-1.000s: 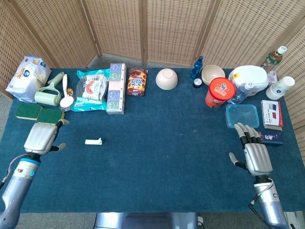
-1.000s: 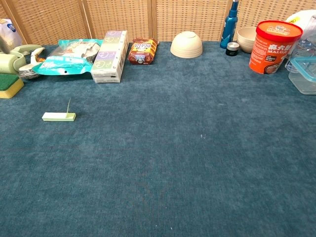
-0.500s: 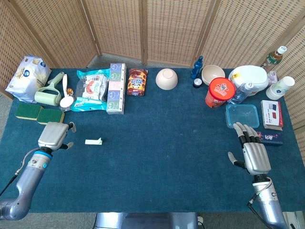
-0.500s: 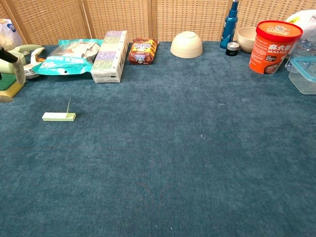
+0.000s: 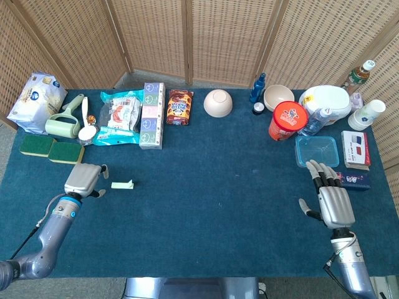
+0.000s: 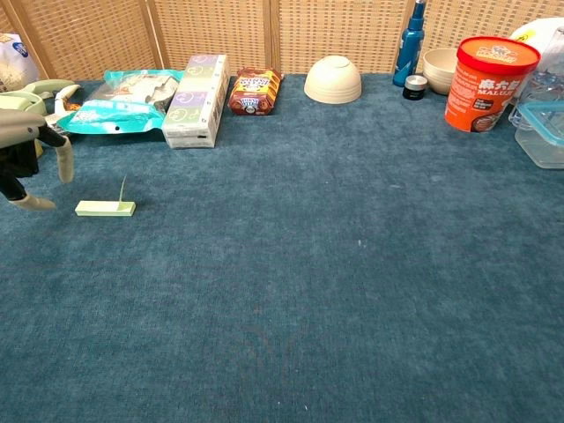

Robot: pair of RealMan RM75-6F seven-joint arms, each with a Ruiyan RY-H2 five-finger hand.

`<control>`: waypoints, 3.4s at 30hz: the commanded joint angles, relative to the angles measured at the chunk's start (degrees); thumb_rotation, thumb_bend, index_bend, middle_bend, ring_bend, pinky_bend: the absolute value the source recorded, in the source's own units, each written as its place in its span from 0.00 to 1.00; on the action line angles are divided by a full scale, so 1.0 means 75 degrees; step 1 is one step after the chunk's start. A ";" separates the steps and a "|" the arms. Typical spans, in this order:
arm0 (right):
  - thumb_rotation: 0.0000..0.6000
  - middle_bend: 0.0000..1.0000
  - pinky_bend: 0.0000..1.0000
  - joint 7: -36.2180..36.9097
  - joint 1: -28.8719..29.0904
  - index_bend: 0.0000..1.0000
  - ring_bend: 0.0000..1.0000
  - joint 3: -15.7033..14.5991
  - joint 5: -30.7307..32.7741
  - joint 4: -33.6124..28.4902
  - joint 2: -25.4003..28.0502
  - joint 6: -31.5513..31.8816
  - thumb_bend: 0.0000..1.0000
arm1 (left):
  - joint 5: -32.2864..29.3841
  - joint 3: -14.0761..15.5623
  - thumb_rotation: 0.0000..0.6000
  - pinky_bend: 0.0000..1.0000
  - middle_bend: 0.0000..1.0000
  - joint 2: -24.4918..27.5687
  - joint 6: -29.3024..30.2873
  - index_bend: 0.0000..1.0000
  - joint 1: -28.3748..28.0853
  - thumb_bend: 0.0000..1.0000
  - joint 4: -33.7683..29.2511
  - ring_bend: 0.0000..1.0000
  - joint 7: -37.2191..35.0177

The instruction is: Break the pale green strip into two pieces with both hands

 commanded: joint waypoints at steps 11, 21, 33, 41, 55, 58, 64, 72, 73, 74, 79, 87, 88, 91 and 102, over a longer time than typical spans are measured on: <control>1.00 0.07 0.09 0.0123 -0.0079 0.00 0.02 -0.0017 0.0074 0.0102 0.0011 0.0036 0.35 | -0.0533 0.0117 1.00 1.00 1.00 -0.0504 -0.0134 0.46 -0.0387 0.23 0.0493 1.00 0.0248; 1.00 0.07 0.08 0.0168 -0.0112 0.00 0.02 -0.0010 0.0108 0.0132 0.0009 0.0055 0.35 | -0.0741 0.0155 1.00 1.00 1.00 -0.0641 -0.0206 0.45 -0.0624 0.24 0.0590 1.00 0.0337; 1.00 0.07 0.09 0.0276 -0.0195 0.00 0.02 -0.0012 0.0123 0.0175 0.0032 0.0131 0.34 | -0.0918 0.0281 1.00 1.00 1.00 -0.0759 -0.0238 0.46 -0.0832 0.29 0.0640 1.00 0.0463; 1.00 0.07 0.09 0.0340 -0.0230 0.00 0.02 -0.0016 0.0112 0.0189 0.0032 0.0157 0.35 | -0.1042 0.0353 1.00 1.00 1.00 -0.0732 -0.0258 0.46 -0.0919 0.30 0.0616 1.00 0.0519; 1.00 0.07 0.08 0.0445 -0.0280 0.00 0.02 -0.0008 0.0101 0.0230 0.0024 0.0199 0.35 | -0.1191 0.0483 1.00 1.00 1.00 -0.0749 -0.0227 0.47 -0.1069 0.33 0.0584 1.00 0.0686; 1.00 0.08 0.09 0.0472 -0.0290 0.00 0.02 -0.0006 0.0100 0.0239 0.0020 0.0207 0.35 | -0.1210 0.0504 1.00 1.00 1.00 -0.0761 -0.0222 0.48 -0.1097 0.34 0.0601 1.00 0.0723; 1.00 0.08 0.09 0.0535 -0.0322 0.00 0.02 0.0000 0.0088 0.0254 0.0015 0.0254 0.35 | -0.1240 0.0521 1.00 1.00 1.00 -0.0796 -0.0184 0.51 -0.1152 0.36 0.0624 1.00 0.0791; 1.00 0.08 0.09 0.0603 -0.0356 0.00 0.02 0.0015 0.0047 0.0248 0.0029 0.0319 0.34 | -0.1331 0.0593 1.00 1.00 1.00 -0.0822 -0.0161 0.54 -0.1188 0.37 0.0637 1.00 0.0871; 1.00 0.08 0.09 0.0604 -0.0357 0.00 0.02 0.0014 0.0042 0.0246 0.0029 0.0321 0.34 | -0.1327 0.0592 1.00 1.00 1.00 -0.0826 -0.0141 0.55 -0.1188 0.37 0.0639 1.00 0.0871; 1.00 0.08 0.09 0.0605 -0.0358 0.00 0.02 0.0014 0.0036 0.0245 0.0027 0.0322 0.34 | -0.1319 0.0592 1.00 1.00 1.00 -0.0825 -0.0119 0.56 -0.1188 0.37 0.0632 1.00 0.0869; 1.00 0.09 0.09 0.0629 -0.0373 0.00 0.02 0.0023 0.0012 0.0242 0.0014 0.0361 0.35 | -0.1297 0.0618 1.00 1.00 1.00 -0.0835 -0.0064 0.60 -0.1191 0.37 0.0626 1.00 0.0885; 1.00 0.09 0.08 0.0731 -0.0423 0.00 0.02 0.0047 -0.0071 0.0238 0.0020 0.0488 0.35 | -0.0806 0.0514 1.00 1.00 1.00 -0.0657 0.0261 0.66 -0.1110 0.39 0.0430 1.00 0.0588; 1.00 0.09 0.08 0.0747 -0.0425 0.00 0.02 0.0047 -0.0087 0.0242 0.0012 0.0496 0.35 | -0.0678 0.0507 1.00 1.00 1.00 -0.0618 0.0325 0.66 -0.1086 0.40 0.0398 1.00 0.0528; 1.00 0.09 0.09 0.0768 -0.0419 0.00 0.02 0.0050 -0.0111 0.0255 -0.0002 0.0497 0.35 | -0.0395 0.0501 1.00 1.00 1.00 -0.0456 0.0442 0.67 -0.1029 0.40 0.0264 1.00 0.0395; 1.00 0.12 0.09 0.1031 -0.0320 0.00 0.03 0.0038 -0.0258 0.0311 -0.0036 0.0359 0.35 | 0.0950 0.0618 1.00 1.00 1.00 0.0471 0.0553 0.69 -0.0850 0.42 -0.0371 1.00 -0.0280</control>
